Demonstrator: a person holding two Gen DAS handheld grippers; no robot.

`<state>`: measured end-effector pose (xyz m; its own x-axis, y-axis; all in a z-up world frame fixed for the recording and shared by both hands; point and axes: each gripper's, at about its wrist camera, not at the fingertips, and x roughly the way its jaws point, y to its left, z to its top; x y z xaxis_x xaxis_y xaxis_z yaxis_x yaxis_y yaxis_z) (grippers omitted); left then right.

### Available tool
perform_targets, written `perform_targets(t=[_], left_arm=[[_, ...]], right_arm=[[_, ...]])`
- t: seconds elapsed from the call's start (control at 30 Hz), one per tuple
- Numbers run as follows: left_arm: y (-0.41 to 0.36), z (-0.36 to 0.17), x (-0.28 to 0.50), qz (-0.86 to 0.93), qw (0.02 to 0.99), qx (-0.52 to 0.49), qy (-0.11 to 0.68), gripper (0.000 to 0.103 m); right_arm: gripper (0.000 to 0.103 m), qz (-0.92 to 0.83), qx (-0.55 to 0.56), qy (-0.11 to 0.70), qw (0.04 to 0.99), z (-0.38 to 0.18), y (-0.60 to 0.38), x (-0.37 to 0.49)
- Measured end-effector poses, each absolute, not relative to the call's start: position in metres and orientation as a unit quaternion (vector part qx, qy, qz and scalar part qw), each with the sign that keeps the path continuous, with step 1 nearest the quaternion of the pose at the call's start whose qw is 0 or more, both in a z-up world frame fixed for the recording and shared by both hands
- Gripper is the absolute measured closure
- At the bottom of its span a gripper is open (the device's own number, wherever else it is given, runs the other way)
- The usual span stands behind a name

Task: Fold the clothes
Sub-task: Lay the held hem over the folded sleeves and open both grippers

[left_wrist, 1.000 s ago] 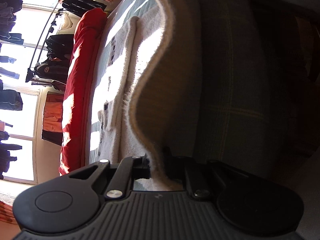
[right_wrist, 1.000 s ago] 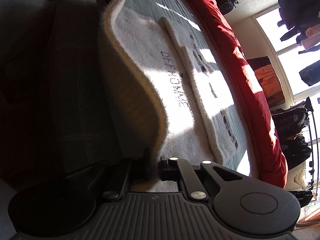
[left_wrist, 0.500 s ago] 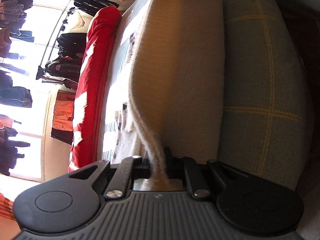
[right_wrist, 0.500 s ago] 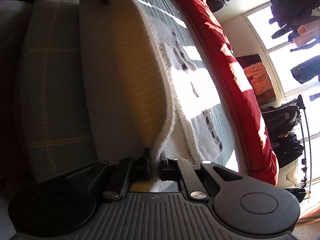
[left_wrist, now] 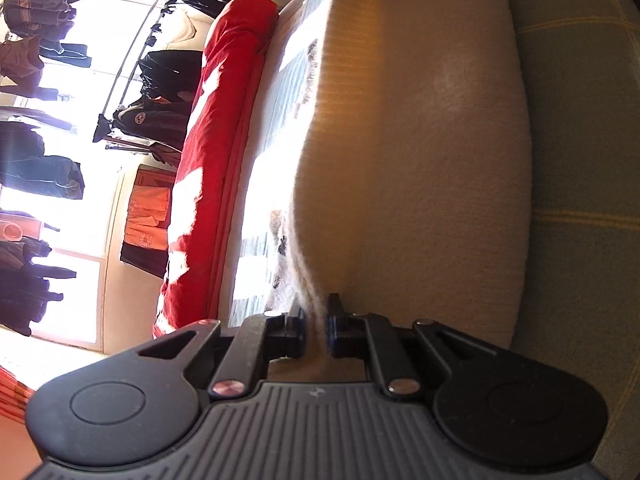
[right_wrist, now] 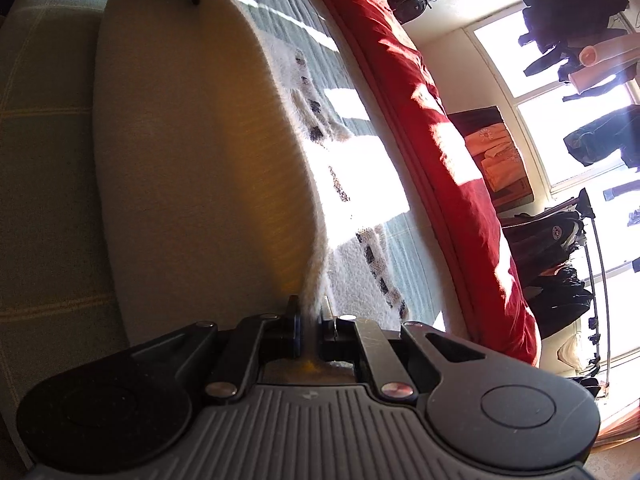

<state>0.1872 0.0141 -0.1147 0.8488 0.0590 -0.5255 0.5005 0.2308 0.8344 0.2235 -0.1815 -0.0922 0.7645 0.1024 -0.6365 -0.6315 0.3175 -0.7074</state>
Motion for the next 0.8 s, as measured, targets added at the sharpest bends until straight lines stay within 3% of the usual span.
perform_targets(t=[0.5,0.7,0.8], left_arm=[[0.032,-0.128,0.303,-0.119,0.759,0.597,0.232,0.098],[0.036,-0.137,0.326,-0.115,0.763,0.587,0.244,0.099],[0.044,-0.14,0.334,-0.109,0.772,0.567,0.266,0.092]], right_arm=[[0.096,0.187,-0.52,0.248,0.796,-0.106,-0.189,0.341],[0.103,0.162,-0.504,0.265,0.806,-0.112,-0.198,0.387],[0.103,0.16,-0.459,0.303,0.82,-0.112,-0.209,0.408]])
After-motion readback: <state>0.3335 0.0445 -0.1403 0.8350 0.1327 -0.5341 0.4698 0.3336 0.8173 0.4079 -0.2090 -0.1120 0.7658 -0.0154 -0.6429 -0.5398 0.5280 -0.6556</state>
